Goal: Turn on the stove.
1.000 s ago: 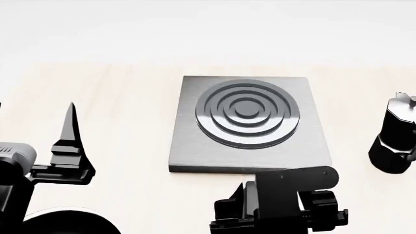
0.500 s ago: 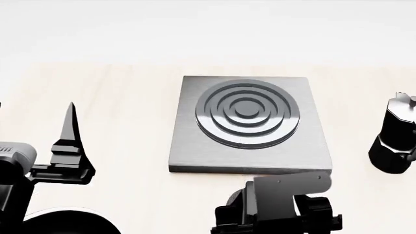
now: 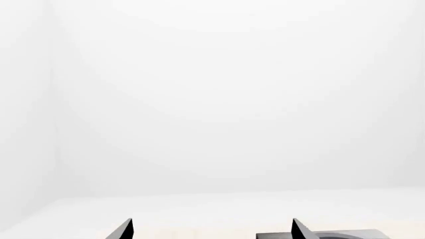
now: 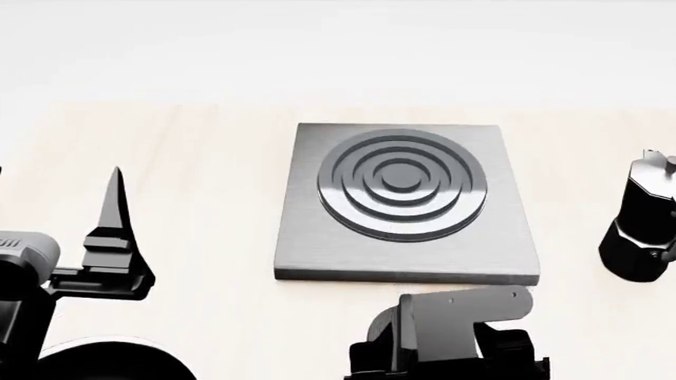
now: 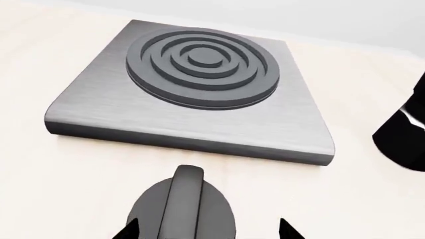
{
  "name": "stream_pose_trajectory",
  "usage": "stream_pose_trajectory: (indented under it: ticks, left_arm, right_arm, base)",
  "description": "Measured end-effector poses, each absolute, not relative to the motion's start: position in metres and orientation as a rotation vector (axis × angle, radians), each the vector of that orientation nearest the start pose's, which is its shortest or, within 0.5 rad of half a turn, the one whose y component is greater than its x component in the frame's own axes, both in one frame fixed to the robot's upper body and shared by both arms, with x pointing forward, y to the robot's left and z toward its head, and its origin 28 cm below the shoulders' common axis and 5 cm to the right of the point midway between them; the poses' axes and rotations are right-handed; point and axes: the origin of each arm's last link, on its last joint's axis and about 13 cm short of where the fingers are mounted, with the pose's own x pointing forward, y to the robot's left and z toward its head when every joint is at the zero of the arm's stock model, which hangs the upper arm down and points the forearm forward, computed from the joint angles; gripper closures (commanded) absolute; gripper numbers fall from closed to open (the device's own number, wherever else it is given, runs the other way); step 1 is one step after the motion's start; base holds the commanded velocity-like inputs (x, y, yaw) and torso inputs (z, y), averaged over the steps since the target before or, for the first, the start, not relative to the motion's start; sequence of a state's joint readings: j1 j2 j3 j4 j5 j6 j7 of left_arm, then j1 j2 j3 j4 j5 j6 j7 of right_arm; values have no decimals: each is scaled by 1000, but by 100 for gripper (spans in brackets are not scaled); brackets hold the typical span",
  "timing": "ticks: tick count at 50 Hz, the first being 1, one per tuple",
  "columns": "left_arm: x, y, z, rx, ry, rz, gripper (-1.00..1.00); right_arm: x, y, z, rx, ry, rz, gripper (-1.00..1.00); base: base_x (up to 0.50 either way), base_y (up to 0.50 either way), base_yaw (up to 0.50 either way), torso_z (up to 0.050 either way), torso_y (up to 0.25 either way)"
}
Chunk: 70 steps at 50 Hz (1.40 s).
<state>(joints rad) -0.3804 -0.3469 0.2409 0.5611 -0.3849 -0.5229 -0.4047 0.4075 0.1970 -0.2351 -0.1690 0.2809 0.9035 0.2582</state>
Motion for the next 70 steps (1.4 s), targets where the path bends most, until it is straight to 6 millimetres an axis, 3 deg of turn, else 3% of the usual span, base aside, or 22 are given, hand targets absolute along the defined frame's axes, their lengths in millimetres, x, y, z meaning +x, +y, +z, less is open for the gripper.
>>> stream_pose_trajectory:
  ticks: [70]
  left_arm:
    - [244, 205, 168, 30, -301, -20, -100]
  right_arm:
    - [284, -91, 52, -131, 448, 33, -100]
  base:
    - [0, 0, 0, 0, 0]
